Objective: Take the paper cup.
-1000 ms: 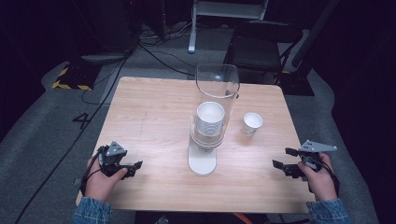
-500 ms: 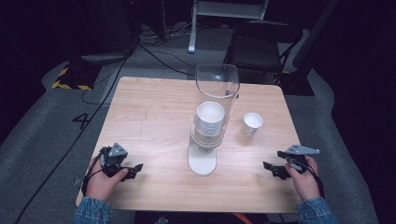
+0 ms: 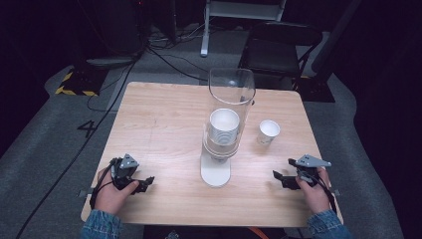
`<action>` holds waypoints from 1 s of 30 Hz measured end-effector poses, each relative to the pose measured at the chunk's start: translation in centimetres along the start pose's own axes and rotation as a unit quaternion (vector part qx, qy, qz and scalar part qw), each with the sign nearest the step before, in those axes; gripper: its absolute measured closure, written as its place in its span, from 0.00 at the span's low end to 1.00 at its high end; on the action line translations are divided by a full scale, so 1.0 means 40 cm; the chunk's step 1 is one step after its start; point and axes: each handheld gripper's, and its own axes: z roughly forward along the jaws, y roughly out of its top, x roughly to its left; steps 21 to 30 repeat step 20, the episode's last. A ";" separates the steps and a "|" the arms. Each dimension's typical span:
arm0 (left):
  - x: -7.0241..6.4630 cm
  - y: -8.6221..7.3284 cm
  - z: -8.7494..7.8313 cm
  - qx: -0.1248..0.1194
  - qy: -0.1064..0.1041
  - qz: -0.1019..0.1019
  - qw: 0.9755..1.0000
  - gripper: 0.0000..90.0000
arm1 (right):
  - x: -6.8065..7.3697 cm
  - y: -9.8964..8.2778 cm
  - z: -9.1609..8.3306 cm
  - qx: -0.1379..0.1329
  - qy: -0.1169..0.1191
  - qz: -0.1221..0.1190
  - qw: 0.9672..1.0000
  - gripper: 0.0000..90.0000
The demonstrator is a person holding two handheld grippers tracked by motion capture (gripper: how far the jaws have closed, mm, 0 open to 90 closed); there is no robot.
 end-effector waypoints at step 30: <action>-0.001 -0.004 0.009 0.000 0.004 0.007 1.000 0.21 | -0.004 -0.016 0.032 0.052 -0.011 0.005 0.999 0.15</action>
